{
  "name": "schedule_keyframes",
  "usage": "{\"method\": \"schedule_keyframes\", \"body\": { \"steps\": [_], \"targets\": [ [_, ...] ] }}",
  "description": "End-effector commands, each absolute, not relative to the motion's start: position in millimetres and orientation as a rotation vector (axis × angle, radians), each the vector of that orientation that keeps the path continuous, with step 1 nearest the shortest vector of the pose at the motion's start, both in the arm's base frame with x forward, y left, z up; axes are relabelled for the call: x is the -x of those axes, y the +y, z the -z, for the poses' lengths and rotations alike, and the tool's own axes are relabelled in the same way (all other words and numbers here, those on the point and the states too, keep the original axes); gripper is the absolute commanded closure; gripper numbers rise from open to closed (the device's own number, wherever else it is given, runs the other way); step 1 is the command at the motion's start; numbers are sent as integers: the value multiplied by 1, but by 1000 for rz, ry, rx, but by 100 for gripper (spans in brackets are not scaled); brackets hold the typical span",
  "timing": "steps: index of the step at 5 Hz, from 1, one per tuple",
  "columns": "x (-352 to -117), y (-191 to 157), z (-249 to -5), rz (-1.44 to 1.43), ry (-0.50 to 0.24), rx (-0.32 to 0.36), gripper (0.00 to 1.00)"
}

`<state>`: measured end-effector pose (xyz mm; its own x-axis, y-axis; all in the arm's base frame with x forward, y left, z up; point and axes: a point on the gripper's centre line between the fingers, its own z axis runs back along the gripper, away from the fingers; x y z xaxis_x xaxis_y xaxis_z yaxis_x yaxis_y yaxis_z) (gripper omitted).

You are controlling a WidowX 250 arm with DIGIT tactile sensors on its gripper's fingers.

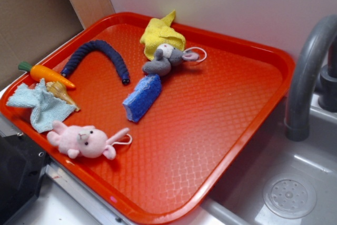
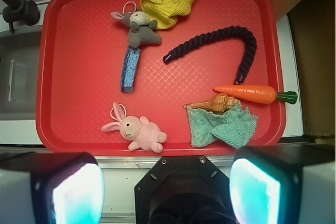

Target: Grab the yellow cloth.

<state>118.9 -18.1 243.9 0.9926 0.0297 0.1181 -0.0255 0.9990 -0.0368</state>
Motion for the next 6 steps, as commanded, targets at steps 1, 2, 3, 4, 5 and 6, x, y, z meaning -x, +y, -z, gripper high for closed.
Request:
{"method": "schedule_keyframes", "body": {
  "steps": [1, 2, 3, 4, 5, 6],
  "targets": [
    [-119, -18, -244, -28, -119, 35, 0],
    [-169, 2, -194, -232, -67, -27, 0],
    [-214, 10, -150, -484, -77, 61, 0],
    [-255, 11, -142, -568, -95, 119, 0],
    [-255, 11, -142, -568, -95, 119, 0],
    [-255, 11, -142, -568, -95, 119, 0]
  ]
}}
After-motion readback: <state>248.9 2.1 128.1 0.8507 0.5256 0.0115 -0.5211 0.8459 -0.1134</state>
